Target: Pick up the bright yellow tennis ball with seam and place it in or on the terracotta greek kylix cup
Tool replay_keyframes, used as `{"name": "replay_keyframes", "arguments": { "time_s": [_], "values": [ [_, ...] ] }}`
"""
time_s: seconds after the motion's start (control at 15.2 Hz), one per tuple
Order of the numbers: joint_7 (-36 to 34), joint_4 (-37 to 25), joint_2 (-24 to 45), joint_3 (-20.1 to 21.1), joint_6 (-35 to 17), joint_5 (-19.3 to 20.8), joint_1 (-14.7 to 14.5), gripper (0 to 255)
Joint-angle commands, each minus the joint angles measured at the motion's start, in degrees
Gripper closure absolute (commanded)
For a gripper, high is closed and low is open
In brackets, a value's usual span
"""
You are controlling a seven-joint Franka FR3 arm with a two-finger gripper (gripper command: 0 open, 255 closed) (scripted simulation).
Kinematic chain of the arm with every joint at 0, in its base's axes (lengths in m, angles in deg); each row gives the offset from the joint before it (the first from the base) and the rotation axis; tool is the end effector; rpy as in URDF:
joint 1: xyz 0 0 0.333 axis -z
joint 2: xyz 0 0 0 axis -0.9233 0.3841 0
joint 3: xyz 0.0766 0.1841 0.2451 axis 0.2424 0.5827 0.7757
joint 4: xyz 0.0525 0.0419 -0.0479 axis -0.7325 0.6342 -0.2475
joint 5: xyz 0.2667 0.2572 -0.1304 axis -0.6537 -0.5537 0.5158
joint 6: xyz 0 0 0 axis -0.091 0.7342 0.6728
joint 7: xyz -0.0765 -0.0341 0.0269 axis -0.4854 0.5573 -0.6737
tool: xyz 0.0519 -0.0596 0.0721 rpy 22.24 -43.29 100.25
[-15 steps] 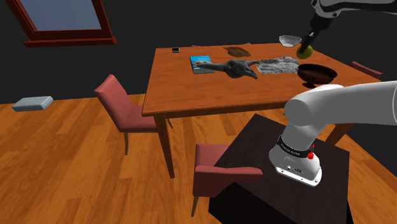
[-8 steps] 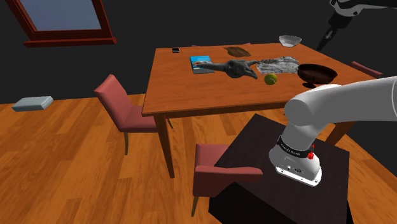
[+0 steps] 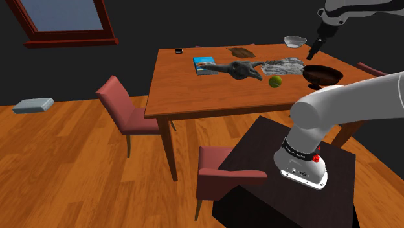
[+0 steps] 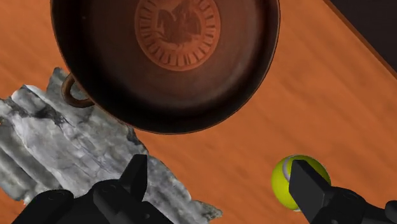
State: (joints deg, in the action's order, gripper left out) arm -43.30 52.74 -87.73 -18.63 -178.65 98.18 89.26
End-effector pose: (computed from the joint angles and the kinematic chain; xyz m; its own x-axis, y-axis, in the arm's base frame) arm 0.0970 -0.3773 0.5266 0.9863 -0.0657 0.1516 -0.0863 -0.9872 0.1341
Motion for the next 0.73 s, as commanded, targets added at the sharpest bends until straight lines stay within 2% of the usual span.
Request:
{"name": "replay_keyframes", "arguments": {
  "time_s": [0.0,0.66],
  "values": [
    [-2.1,1.1,2.2,0.1,-0.9,-1.2,-1.5,0],
    [-10.0,5.1,14.3,-0.9,-6.1,-9.2,-10.6,0]
  ]
}}
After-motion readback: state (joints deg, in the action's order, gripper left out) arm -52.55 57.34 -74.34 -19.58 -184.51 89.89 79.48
